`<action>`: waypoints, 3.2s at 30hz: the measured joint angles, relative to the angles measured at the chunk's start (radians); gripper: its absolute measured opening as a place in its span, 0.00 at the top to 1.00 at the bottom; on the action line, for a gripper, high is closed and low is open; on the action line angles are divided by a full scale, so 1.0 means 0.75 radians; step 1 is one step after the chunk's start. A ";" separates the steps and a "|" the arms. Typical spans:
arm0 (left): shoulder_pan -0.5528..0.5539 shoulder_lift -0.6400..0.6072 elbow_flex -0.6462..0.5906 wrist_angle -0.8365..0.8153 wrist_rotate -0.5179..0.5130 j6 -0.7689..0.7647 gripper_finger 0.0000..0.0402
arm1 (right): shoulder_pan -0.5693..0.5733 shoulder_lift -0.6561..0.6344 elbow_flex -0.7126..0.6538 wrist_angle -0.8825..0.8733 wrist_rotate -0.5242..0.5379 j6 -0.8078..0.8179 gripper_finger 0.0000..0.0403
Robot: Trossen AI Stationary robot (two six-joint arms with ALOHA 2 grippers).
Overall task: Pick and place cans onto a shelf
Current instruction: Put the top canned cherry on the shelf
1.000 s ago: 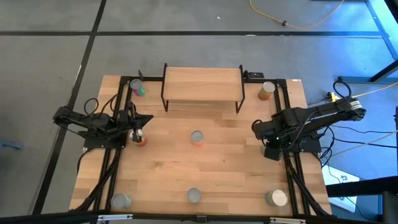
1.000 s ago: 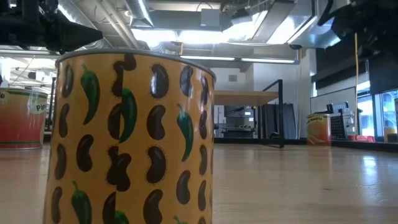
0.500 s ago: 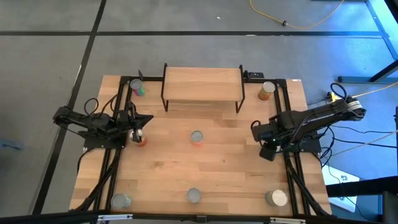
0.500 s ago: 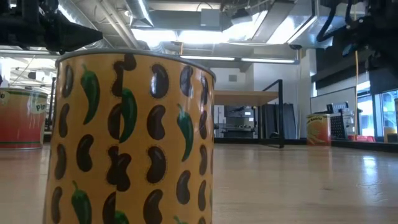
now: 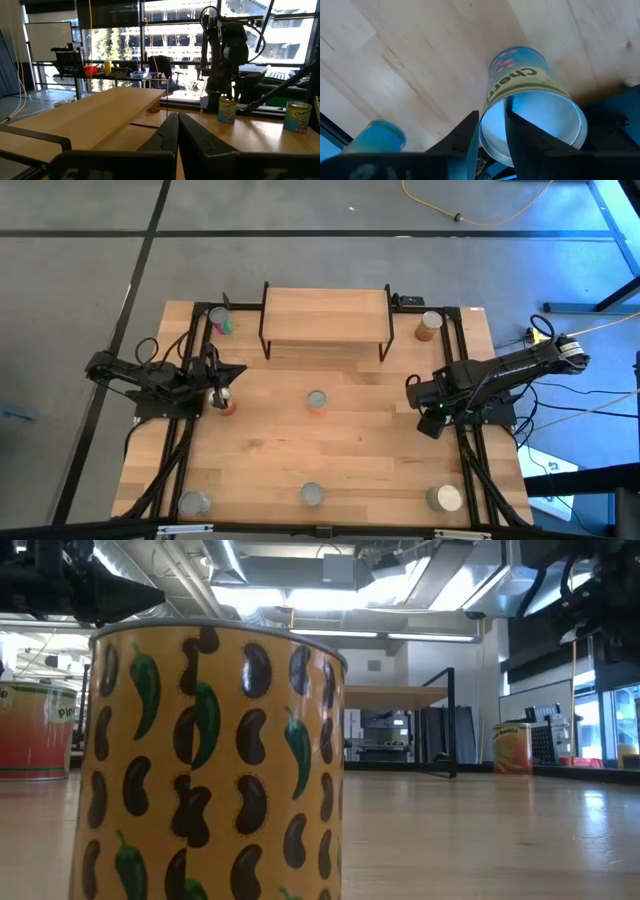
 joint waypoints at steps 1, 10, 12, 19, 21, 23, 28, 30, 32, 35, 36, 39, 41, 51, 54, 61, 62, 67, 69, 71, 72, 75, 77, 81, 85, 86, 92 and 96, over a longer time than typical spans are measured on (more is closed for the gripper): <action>0.000 0.000 0.000 0.000 0.000 0.000 1.00 | 0.000 0.000 0.000 0.001 0.007 0.001 0.76; 0.000 0.000 0.000 0.001 0.000 0.000 1.00 | 0.002 0.001 -0.003 0.014 0.053 0.067 0.81; 0.000 0.000 0.000 0.001 0.000 0.000 1.00 | 0.002 0.002 -0.004 0.023 0.063 0.069 0.85; 0.000 0.000 0.000 0.001 0.000 0.000 1.00 | 0.001 0.003 -0.007 0.047 0.119 0.066 0.98; 0.000 0.000 0.000 0.001 0.000 0.001 1.00 | 0.001 0.003 -0.007 0.048 0.139 0.080 0.98; 0.000 0.000 0.000 0.001 0.000 0.001 1.00 | 0.001 0.003 -0.007 0.052 0.159 0.095 0.99; 0.000 0.000 0.000 0.001 0.000 0.001 1.00 | 0.001 0.005 0.004 0.053 0.176 0.102 0.99; 0.000 0.000 0.000 0.001 0.000 0.001 1.00 | 0.000 0.007 0.024 0.054 0.201 0.103 1.00; 0.000 0.000 0.000 0.001 0.000 0.001 1.00 | -0.003 0.013 0.047 0.055 0.221 0.103 1.00; 0.000 0.000 0.000 0.001 -0.001 0.000 1.00 | -0.009 0.009 0.103 0.052 0.216 0.108 1.00; 0.000 0.000 0.000 0.001 -0.001 0.000 1.00 | -0.012 0.009 0.121 0.052 0.208 0.113 1.00; 0.000 0.000 0.000 0.000 0.000 0.000 1.00 | -0.037 0.011 0.189 0.042 0.199 0.125 1.00; 0.000 0.000 0.000 0.000 -0.001 0.000 1.00 | -0.054 0.022 0.245 0.020 0.212 0.124 1.00; 0.000 0.000 -0.001 -0.003 -0.001 -0.072 1.00 | -0.149 0.201 0.639 -0.304 0.307 -0.009 1.00; 0.000 0.000 0.019 -0.043 -0.005 -0.111 1.00 | -0.183 0.255 0.736 -0.338 0.346 -0.056 1.00; 0.000 0.143 0.330 -0.491 0.002 -0.190 1.00 | -0.268 0.328 0.869 -0.363 0.390 -0.147 1.00; 0.000 0.183 0.386 -0.563 0.002 -0.208 1.00 | -0.280 0.336 0.888 -0.363 0.390 -0.159 1.00; 0.000 0.412 0.649 -0.880 0.005 -0.358 1.00 | -0.341 0.389 1.010 -0.383 0.397 -0.251 1.00; 0.000 0.500 0.730 -0.978 0.005 -0.418 1.00 | -0.376 0.422 1.078 -0.424 0.398 -0.283 1.00; 0.000 0.582 0.810 -1.034 0.016 -0.460 1.00 | -0.410 0.463 1.153 -0.457 0.400 -0.326 1.00; 0.001 0.624 0.850 -1.056 0.025 -0.482 1.00 | -0.427 0.483 1.190 -0.457 0.400 -0.352 1.00; 0.001 0.732 0.953 -1.137 0.041 -0.532 1.00 | -0.479 0.536 1.313 -0.457 0.399 -0.433 1.00; 0.001 0.791 1.019 -1.148 0.041 -0.547 1.00 | -0.516 0.573 1.400 -0.452 0.396 -0.493 1.00; 0.001 0.876 1.107 -1.195 0.041 -0.549 1.00 | -0.588 0.648 1.563 -0.451 0.399 -0.618 1.00; 0.001 0.918 1.133 -1.198 0.041 -0.557 1.00 | -0.671 0.742 1.696 -0.452 0.400 -0.748 1.00; 0.001 0.924 1.134 -1.199 0.041 -0.562 1.00 | -0.694 0.767 1.725 -0.452 0.401 -0.783 1.00; 0.001 0.943 1.134 -1.204 0.041 -0.626 1.00 | -0.835 0.927 1.885 -0.453 0.401 -0.979 1.00; 0.001 0.944 1.134 -1.204 0.040 -0.649 1.00 | -0.901 1.031 1.983 -0.452 0.400 -1.051 1.00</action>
